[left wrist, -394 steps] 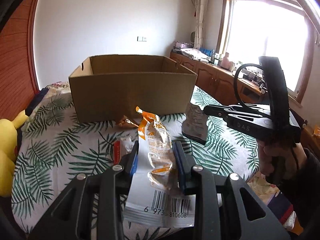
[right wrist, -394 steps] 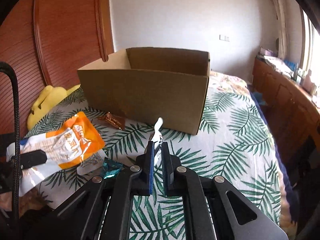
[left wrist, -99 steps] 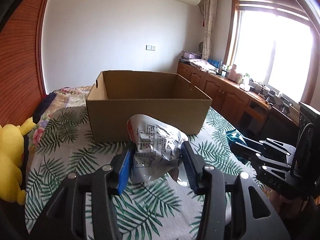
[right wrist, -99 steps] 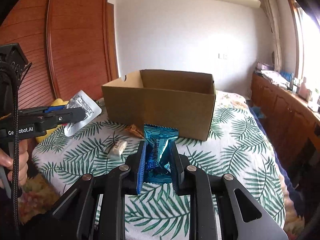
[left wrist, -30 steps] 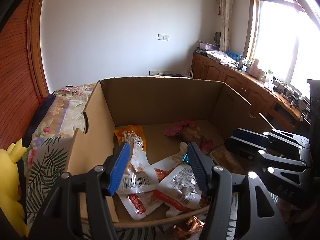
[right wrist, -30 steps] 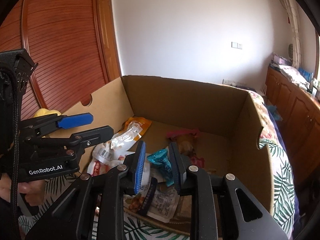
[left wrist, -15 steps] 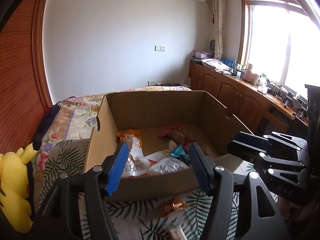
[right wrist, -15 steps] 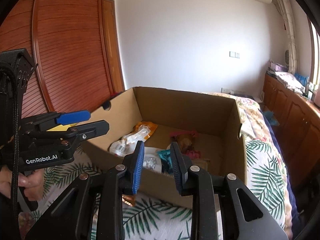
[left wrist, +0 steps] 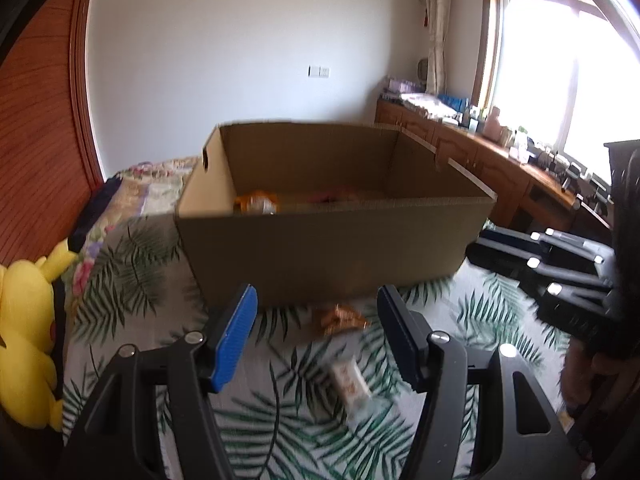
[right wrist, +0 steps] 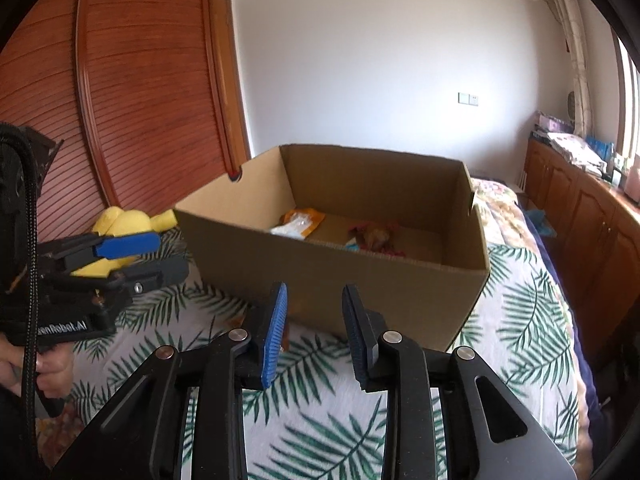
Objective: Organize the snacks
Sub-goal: 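Lower the left tool onto the white milk-candy packet while the right tool reaches the brown triangular candy, then close the left tool on the white packet while the right tool grasps the brown candy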
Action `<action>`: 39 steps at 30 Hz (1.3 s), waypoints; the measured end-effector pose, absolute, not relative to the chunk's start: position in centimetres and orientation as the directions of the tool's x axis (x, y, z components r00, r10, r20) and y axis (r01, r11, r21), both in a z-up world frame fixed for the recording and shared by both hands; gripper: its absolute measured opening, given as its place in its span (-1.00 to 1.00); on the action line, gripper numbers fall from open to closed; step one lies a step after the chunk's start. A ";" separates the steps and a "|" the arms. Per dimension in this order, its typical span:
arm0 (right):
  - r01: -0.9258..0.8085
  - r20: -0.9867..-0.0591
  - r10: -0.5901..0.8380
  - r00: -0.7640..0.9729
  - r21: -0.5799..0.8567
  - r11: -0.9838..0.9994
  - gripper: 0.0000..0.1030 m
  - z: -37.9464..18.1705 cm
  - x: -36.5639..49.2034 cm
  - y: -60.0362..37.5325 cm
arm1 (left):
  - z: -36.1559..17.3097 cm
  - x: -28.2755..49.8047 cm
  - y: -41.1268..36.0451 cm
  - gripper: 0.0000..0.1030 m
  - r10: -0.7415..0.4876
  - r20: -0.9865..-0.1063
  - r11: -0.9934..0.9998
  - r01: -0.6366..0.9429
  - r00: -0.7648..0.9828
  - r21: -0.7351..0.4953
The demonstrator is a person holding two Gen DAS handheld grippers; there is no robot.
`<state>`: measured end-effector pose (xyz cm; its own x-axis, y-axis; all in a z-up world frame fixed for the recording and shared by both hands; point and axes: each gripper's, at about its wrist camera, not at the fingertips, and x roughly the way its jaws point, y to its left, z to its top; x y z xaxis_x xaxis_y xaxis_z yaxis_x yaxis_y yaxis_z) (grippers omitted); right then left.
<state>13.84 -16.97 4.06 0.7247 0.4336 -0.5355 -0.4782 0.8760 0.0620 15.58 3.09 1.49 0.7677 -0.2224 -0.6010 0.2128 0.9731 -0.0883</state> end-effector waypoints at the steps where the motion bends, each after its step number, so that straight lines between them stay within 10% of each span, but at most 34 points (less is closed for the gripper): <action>1: -0.480 -0.538 0.436 0.721 0.065 0.875 -0.43 3.8 13.6 -17.0 | 1.0 15.5 2.9 0.22 -0.219 -0.609 0.974 0.211 0.762 -0.086; 14: -0.481 -0.586 0.433 0.685 0.082 0.873 -0.39 1.1 13.4 -16.7 | -5.0 16.5 0.5 0.18 -0.226 -0.730 0.967 0.236 0.645 -0.091; 30: -0.525 -0.634 0.441 0.635 0.064 0.848 -0.38 -0.5 13.9 -14.4 | -6.1 16.3 -1.2 -0.57 -0.262 -0.766 0.947 0.309 0.588 -0.087; 39: -0.562 -0.657 0.448 0.607 0.044 0.826 -0.38 -0.8 15.2 -12.6 | -5.6 16.6 2.2 -0.62 -0.230 -0.760 0.961 0.263 0.608 -0.081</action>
